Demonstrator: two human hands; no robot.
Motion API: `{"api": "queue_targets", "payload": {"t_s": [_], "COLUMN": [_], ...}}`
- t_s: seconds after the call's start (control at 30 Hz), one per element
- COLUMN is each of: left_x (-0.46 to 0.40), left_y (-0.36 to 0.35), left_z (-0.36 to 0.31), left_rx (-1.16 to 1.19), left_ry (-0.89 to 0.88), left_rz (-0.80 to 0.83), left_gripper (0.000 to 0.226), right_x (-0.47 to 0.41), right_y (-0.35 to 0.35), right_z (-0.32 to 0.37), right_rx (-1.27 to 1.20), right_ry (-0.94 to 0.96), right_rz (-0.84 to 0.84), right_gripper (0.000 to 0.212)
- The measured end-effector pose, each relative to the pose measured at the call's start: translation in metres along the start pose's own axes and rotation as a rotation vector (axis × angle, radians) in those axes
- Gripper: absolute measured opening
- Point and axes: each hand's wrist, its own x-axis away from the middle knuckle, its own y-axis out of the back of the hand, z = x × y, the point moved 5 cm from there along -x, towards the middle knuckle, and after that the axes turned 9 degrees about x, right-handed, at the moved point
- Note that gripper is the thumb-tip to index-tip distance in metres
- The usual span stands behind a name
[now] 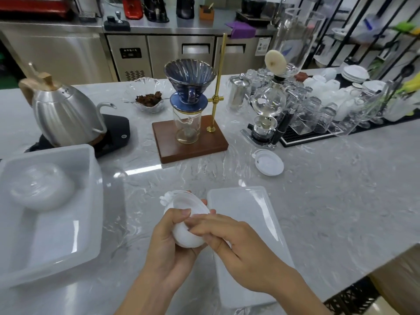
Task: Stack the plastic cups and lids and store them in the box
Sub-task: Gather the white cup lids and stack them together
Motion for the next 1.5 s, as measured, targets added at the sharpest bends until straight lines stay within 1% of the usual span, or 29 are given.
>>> {"api": "queue_targets", "payload": {"t_s": [0.07,0.1,0.13,0.2,0.27,0.33,0.4,0.47,0.6,0.7,0.77,0.83,0.9,1.0,1.1,1.17,1.27,1.33,1.5], "left_x": [-0.005,-0.008,-0.011,-0.017,-0.02,-0.023,-0.027,-0.029,-0.033,-0.033,-0.032,-0.031,-0.03,-0.027,-0.021,-0.017,-0.011,-0.006,0.008], "left_y": [-0.004,-0.007,-0.008,-0.008,-0.008,-0.008,-0.008,-0.007,-0.005,-0.004,-0.003,-0.003,-0.002,-0.003,-0.003,-0.001,0.002,0.004,0.011], "left_z": [0.003,0.005,0.007,0.009,0.009,0.012,0.014,0.017,0.021,0.019,0.017,0.015,0.013,0.01,0.007,0.005,0.002,-0.002,-0.006], "left_rx": [-0.034,-0.052,-0.058,-0.031,-0.013,-0.009,-0.02,-0.032,-0.043,-0.051,-0.056,-0.052,-0.045,-0.045,-0.045,-0.038,-0.03,-0.012,0.018], "left_ry": [0.001,-0.003,-0.014,-0.033,-0.045,-0.049,-0.059,-0.053,-0.043,-0.058,-0.07,-0.071,-0.079,-0.092,-0.113,-0.116,-0.113,-0.115,-0.096], "left_rz": [0.012,0.02,0.021,-0.005,-0.021,-0.033,-0.041,-0.055,-0.06,-0.051,-0.043,-0.03,-0.028,-0.023,-0.017,-0.031,-0.035,-0.025,-0.007], "left_gripper": [0.045,0.04,0.044,0.06,0.063,0.068,0.077,0.08,0.087,0.088,0.088,0.086,0.087,0.084,0.082,0.089,0.101,0.1,0.088], "right_x": [0.001,0.001,0.002,0.0,-0.003,-0.008,-0.015,-0.026,-0.043,-0.044,-0.043,-0.042,-0.041,-0.033,-0.029,-0.028,-0.026,-0.026,-0.02], "right_y": [0.008,0.014,0.021,0.038,0.055,0.073,0.089,0.101,0.11,0.108,0.107,0.109,0.112,0.112,0.109,0.106,0.099,0.093,0.081], "right_z": [-0.007,-0.011,-0.016,-0.031,-0.054,-0.084,-0.113,-0.14,-0.188,-0.197,-0.193,-0.185,-0.176,-0.162,-0.15,-0.141,-0.125,-0.114,-0.076], "right_rx": [-0.098,-0.148,-0.175,-0.19,-0.157,-0.032,0.139,0.302,0.59,0.692,0.691,0.655,0.569,0.357,0.205,0.13,0.03,-0.052,-0.305], "right_ry": [-0.047,-0.071,-0.089,-0.113,-0.163,-0.245,-0.319,-0.382,-0.514,-0.541,-0.514,-0.456,-0.383,-0.389,-0.363,-0.34,-0.324,-0.318,-0.273], "right_rz": [0.017,0.001,-0.043,-0.188,-0.349,-0.454,-0.491,-0.451,-0.257,-0.177,-0.202,-0.309,-0.459,-0.634,-0.74,-0.779,-0.785,-0.765,-0.729], "right_gripper": [0.028,0.027,0.027,0.027,0.025,0.027,0.03,0.033,0.033,0.025,0.027,0.028,0.026,0.021,0.024,0.029,0.035,0.036,0.037]}}
